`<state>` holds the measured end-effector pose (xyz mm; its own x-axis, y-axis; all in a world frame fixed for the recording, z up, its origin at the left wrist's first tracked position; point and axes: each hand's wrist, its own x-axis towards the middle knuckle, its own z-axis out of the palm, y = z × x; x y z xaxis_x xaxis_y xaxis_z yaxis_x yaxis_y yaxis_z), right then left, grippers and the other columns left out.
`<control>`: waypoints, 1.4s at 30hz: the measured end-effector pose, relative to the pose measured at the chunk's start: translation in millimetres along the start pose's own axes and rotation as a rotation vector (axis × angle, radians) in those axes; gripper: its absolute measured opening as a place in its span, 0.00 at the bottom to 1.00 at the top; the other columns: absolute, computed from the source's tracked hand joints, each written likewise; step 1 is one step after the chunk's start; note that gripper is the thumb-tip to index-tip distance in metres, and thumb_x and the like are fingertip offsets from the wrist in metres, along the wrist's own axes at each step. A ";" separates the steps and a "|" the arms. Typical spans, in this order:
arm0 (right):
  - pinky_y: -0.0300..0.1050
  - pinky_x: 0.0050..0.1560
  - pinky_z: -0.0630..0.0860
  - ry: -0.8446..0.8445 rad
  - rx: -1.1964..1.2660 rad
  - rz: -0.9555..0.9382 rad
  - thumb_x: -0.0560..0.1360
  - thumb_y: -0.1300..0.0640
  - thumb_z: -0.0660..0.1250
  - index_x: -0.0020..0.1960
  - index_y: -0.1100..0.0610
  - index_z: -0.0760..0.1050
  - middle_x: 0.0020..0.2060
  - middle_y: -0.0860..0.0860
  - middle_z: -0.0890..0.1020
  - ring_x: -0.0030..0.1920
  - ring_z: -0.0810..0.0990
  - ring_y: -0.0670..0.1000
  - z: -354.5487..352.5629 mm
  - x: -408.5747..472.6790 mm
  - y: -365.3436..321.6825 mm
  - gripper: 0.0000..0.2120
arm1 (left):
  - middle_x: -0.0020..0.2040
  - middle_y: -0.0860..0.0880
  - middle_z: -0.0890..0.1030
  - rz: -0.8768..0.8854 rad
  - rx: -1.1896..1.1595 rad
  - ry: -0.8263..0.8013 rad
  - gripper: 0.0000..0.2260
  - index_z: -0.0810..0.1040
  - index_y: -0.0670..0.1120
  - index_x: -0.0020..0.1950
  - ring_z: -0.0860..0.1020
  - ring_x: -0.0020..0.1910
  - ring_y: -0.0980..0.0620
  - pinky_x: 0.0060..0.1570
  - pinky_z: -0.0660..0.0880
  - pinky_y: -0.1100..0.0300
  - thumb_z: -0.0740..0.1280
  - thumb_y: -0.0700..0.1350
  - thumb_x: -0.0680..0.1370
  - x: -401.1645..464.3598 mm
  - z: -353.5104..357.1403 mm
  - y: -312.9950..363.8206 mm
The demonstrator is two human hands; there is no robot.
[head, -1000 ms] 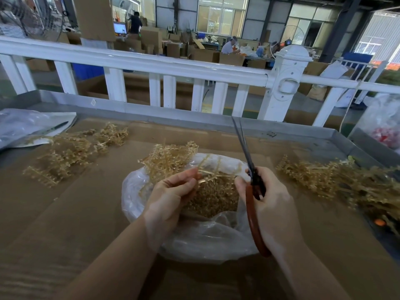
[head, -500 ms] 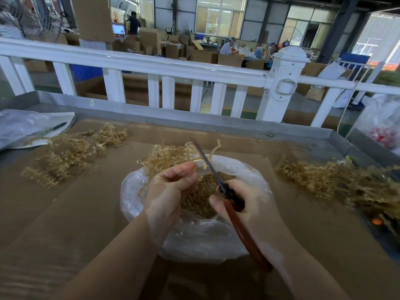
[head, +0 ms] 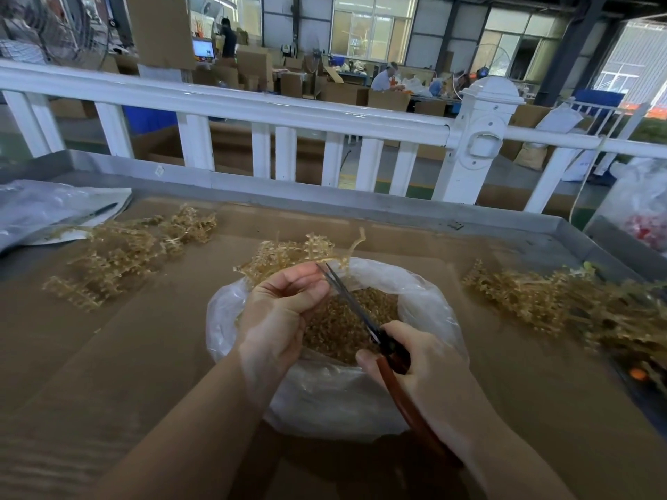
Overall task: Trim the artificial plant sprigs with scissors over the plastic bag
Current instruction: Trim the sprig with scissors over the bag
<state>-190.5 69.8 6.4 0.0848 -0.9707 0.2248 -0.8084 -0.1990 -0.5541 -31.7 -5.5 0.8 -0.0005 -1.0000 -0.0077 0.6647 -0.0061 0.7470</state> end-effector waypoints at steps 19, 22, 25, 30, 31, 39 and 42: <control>0.27 0.40 0.67 0.094 -0.067 -0.086 0.73 0.39 0.65 0.40 0.44 0.67 0.25 0.42 0.68 0.36 0.73 0.33 3.7 -3.6 -5.9 0.11 | 0.32 0.50 0.78 0.050 0.030 -0.069 0.18 0.70 0.45 0.44 0.80 0.33 0.55 0.38 0.80 0.63 0.66 0.26 0.62 1.5 -7.4 0.9; 0.26 0.40 0.67 0.105 -0.072 -0.096 0.73 0.41 0.66 0.39 0.43 0.66 0.24 0.40 0.67 0.37 0.72 0.30 4.0 -3.3 -6.8 0.12 | 0.34 0.50 0.76 0.039 0.060 -0.073 0.19 0.69 0.45 0.44 0.78 0.36 0.53 0.39 0.80 0.63 0.63 0.22 0.68 1.8 -8.9 0.8; 0.27 0.39 0.67 0.099 -0.045 -0.086 0.73 0.42 0.67 0.35 0.43 0.63 0.25 0.39 0.72 0.36 0.73 0.33 4.7 -4.2 -7.8 0.15 | 0.35 0.48 0.75 0.040 0.046 -0.096 0.20 0.68 0.46 0.44 0.78 0.36 0.52 0.37 0.80 0.63 0.65 0.23 0.65 1.6 -8.3 2.2; 0.30 0.38 0.68 0.103 -0.053 -0.094 0.73 0.41 0.66 0.35 0.43 0.62 0.26 0.40 0.72 0.34 0.73 0.38 4.4 -7.3 -6.9 0.15 | 0.37 0.48 0.75 0.028 0.036 -0.136 0.20 0.68 0.46 0.45 0.79 0.36 0.52 0.37 0.79 0.63 0.67 0.28 0.59 2.2 -10.3 3.7; 0.31 0.37 0.67 0.111 -0.060 -0.095 0.73 0.40 0.66 0.36 0.44 0.64 0.24 0.43 0.69 0.32 0.73 0.40 4.4 -7.6 -6.2 0.15 | 0.36 0.48 0.76 0.027 0.037 -0.145 0.20 0.69 0.46 0.45 0.80 0.36 0.53 0.37 0.79 0.64 0.67 0.28 0.59 2.4 -10.9 3.5; 0.34 0.34 0.66 0.113 -0.090 -0.119 0.72 0.38 0.64 0.40 0.46 0.68 0.26 0.42 0.68 0.31 0.72 0.42 2.9 -8.8 -4.6 0.12 | 0.36 0.50 0.77 0.076 0.093 -0.232 0.19 0.69 0.47 0.43 0.79 0.37 0.54 0.40 0.79 0.64 0.66 0.26 0.62 4.1 -12.9 4.3; 0.32 0.37 0.67 0.111 -0.108 -0.138 0.73 0.40 0.65 0.41 0.44 0.69 0.27 0.40 0.69 0.34 0.73 0.40 2.1 -9.9 -4.0 0.10 | 0.37 0.50 0.78 0.106 0.125 -0.291 0.18 0.73 0.46 0.44 0.79 0.38 0.54 0.41 0.79 0.63 0.67 0.27 0.62 2.6 -12.4 5.7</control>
<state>-186.8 80.0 4.7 0.1395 -0.9131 0.3830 -0.8516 -0.3080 -0.4242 -18.6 -8.1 -3.2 -0.1611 -0.9544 0.2512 0.5755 0.1159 0.8096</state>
